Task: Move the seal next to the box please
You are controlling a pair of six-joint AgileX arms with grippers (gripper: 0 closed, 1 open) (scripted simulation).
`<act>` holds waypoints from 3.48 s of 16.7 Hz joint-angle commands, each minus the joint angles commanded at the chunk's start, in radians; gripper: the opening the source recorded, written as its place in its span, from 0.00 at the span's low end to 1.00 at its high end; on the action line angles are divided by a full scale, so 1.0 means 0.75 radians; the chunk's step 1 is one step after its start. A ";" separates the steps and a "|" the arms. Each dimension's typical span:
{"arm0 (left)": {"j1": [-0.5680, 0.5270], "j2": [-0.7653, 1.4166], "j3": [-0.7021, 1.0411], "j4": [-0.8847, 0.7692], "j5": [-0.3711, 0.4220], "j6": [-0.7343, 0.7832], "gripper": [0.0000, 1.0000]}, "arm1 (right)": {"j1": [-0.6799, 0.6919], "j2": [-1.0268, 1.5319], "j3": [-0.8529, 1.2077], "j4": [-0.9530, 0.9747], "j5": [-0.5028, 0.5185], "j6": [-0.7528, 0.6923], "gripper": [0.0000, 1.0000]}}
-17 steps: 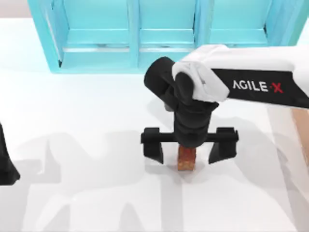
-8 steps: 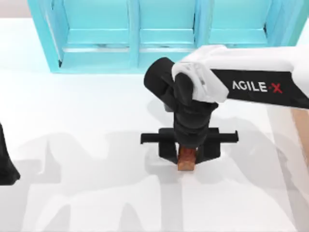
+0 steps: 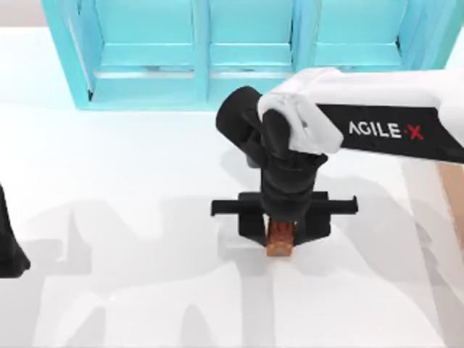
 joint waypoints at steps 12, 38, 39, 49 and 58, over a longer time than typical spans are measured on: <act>0.000 0.000 0.000 0.000 0.000 0.000 1.00 | -0.004 -0.077 0.149 -0.225 0.000 -0.001 0.00; 0.000 0.000 0.000 0.000 0.000 0.000 1.00 | -0.718 0.185 1.062 -0.880 0.003 -0.721 0.00; 0.000 0.000 0.000 0.000 0.000 0.000 1.00 | -0.710 0.188 1.043 -0.868 0.004 -0.716 0.00; 0.000 0.000 0.000 0.000 0.000 0.000 1.00 | -0.696 0.138 0.686 -0.615 0.048 -0.706 0.00; 0.000 0.000 0.000 0.000 0.000 0.000 1.00 | -0.725 0.118 0.615 -0.496 0.001 -0.723 0.08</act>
